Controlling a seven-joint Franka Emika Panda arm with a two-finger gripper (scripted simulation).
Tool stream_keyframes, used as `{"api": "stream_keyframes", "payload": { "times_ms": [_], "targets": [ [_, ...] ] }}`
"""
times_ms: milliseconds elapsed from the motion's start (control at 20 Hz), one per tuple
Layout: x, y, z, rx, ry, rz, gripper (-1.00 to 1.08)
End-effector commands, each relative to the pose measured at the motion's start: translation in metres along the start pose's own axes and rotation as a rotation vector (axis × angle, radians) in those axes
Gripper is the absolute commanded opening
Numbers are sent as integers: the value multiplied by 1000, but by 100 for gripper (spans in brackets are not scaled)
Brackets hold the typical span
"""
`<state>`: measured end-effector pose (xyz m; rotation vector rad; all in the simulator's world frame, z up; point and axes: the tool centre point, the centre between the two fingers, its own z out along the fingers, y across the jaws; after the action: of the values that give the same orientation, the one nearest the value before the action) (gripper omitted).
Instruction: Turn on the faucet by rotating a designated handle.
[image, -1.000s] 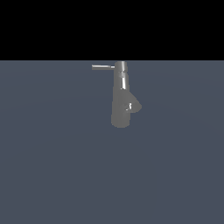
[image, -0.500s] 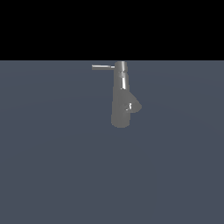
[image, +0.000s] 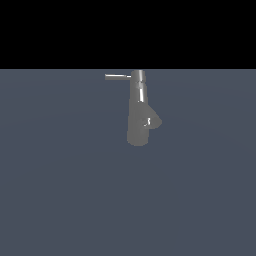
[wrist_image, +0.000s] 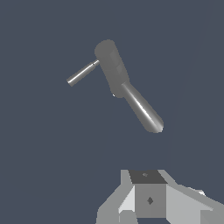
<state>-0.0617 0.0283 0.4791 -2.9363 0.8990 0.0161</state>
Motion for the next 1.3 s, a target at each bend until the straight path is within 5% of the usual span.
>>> {"api": "stream_keyframes", "payload": {
  "times_ms": [0,1250],
  "targets": [
    [16,-12,10,0,-9,71,-100],
    [144,-115,175,-77,2,741,-100]
  ]
}}
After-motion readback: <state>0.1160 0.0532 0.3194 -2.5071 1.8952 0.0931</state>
